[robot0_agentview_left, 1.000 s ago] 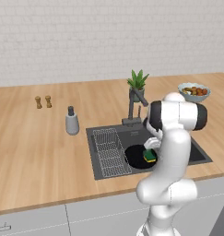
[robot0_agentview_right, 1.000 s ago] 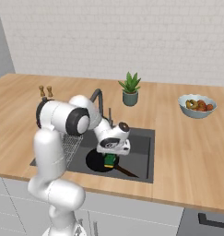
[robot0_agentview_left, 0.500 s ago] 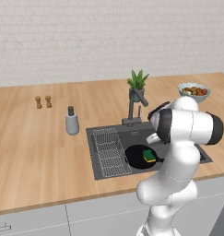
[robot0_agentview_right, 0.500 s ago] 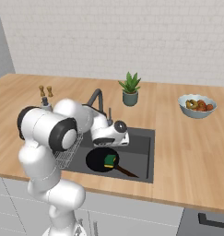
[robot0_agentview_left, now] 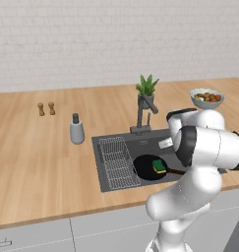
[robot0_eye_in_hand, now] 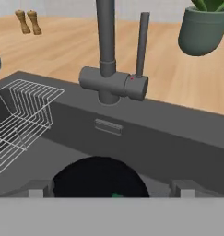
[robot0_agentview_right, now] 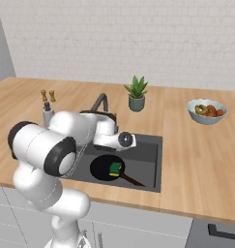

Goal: Pick the pan and sponge and place them into the sink. Then turn on the water.

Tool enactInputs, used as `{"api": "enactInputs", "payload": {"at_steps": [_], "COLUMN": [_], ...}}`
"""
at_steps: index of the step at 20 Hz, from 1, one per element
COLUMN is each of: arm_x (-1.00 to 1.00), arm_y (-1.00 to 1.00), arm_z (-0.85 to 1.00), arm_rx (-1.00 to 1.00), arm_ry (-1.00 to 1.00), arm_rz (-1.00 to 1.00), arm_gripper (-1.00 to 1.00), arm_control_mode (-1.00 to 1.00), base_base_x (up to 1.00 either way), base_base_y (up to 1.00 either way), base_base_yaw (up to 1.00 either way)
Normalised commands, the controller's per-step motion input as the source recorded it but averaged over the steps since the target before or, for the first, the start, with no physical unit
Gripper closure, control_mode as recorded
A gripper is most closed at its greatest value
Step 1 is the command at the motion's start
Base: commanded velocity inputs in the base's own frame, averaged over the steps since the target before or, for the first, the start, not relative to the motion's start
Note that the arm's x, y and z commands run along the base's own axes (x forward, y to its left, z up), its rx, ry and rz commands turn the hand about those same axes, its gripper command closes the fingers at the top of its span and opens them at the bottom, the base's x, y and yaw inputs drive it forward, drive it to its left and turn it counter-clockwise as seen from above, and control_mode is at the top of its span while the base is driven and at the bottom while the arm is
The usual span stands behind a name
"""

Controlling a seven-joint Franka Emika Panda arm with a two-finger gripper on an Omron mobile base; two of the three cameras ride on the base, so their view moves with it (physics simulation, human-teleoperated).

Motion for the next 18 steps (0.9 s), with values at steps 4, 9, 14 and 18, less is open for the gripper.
{"api": "enactInputs", "payload": {"at_steps": [4,9,14,18], "arm_x": [0.0,0.04,0.04,0.22], "arm_y": [0.0,-0.01,0.0,-0.11], "arm_z": [0.09,0.0,0.02,0.2], "arm_rx": [0.04,0.06,0.06,0.1], "arm_ry": [-0.23,-0.12,-0.14,-0.12], "arm_rz": [0.0,0.0,0.0,0.0], "arm_gripper": [-1.0,-1.0,-1.0,-1.0], "arm_control_mode": [-1.0,-1.0,-1.0,-1.0], "base_base_x": [0.0,0.0,0.0,0.0], "base_base_y": [0.0,0.0,0.0,0.0], "base_base_yaw": [0.0,0.0,0.0,0.0]}}
